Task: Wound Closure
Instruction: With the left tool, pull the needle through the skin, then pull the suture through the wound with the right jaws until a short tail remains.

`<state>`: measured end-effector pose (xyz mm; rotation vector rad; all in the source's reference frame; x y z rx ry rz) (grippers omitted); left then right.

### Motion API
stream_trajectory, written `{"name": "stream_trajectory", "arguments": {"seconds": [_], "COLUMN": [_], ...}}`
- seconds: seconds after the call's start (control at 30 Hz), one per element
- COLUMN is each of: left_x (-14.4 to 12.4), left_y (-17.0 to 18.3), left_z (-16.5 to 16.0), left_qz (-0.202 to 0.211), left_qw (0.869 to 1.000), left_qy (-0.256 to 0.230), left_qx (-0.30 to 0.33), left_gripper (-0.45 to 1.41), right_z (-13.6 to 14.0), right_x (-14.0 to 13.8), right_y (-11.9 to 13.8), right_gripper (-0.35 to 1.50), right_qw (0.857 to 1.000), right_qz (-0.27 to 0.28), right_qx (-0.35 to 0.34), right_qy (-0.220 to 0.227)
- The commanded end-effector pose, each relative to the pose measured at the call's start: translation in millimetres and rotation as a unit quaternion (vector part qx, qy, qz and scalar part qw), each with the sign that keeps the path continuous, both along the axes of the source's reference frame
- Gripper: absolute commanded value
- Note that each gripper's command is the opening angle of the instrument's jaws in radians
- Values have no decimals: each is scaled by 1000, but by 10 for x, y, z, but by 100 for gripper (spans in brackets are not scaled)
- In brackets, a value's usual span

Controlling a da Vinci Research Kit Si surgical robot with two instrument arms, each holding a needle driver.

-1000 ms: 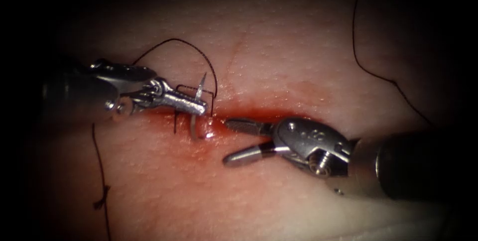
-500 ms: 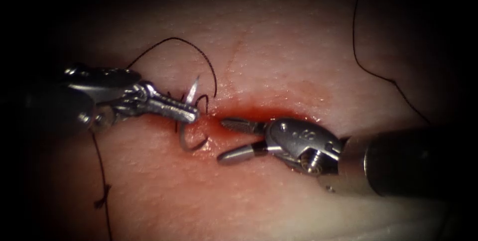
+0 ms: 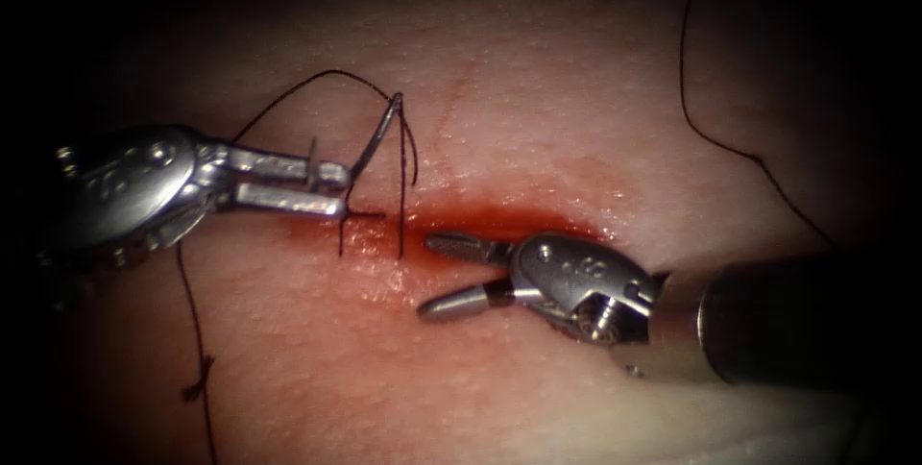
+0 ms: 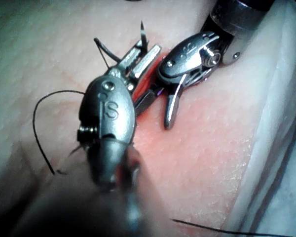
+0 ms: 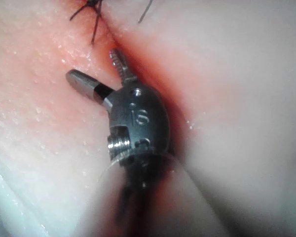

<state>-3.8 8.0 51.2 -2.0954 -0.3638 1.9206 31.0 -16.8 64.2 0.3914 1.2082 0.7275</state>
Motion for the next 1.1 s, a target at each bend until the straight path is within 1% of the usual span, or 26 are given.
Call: {"name": "stream_trajectory", "arguments": {"seconds": [0.03,0.07,0.13,0.2,0.3,0.37,0.43,0.5,0.53,0.63,0.7,0.73,0.8,0.83,0.93,0.97,1.0,1.03,1.07,1.1], "left_x": [-5,-3,-1,1,2,3,5,5,6,8,9,14,17,18,16,13,13,12,11,12], "left_y": [5,15,28,37,46,57,75,82,93,103,106,117,122,122,105,91,85,72,67,56], "left_z": [6,4,1,0,-1,-4,-13,-18,-26,-30,-30,-31,-31,-31,-26,-19,-15,-5,0,9], "left_qz": [-11,-30,-49,-63,-75,-89,-104,-112,-118,-127,-128,-136,-141,-141,-140,-139,-135,-127,-125,-121], "left_qw": [1000,999,998,997,997,994,988,985,981,977,977,976,975,975,974,972,973,975,975,977], "left_qy": [-6,-15,-26,-30,-31,-26,-23,-22,-21,-20,-21,-22,-21,-21,-19,-17,-16,-15,-15,-18], "left_qx": [1,5,10,9,-9,-52,-109,-131,-153,-170,-168,-168,-170,-171,-180,-188,-186,-183,-181,-174], "left_gripper": [-45,-45,-45,-45,-45,-45,-45,-45,-45,-45,-45,-45,-45,-45,-45,-45,-45,-45,-45,-45], "right_z": [6,6,7,7,7,7,7,7,7,7,7,6,5,5,2,-2,-4,-10,-13,-19], "right_x": [7,7,7,8,8,10,11,12,12,13,13,13,14,14,15,17,18,20,21,25], "right_y": [-3,-4,-7,-7,-7,-7,-8,-8,-8,-8,-8,-8,-9,-9,-6,-4,-3,0,1,5], "right_gripper": [81,81,81,81,81,81,81,81,81,78,78,78,76,76,73,69,69,69,71,78], "right_qw": [1000,1000,1000,1000,1000,1000,1000,1000,1000,1000,1000,1000,1000,1000,1000,1000,1000,999,999,999], "right_qz": [0,-1,-1,0,0,1,2,2,2,3,3,3,5,5,11,12,15,17,19,22], "right_qx": [0,0,2,4,4,7,7,7,7,10,10,10,16,16,23,25,26,29,30,33], "right_qy": [1,0,1,1,1,1,1,1,0,0,0,1,1,1,4,6,6,6,7,9]}}
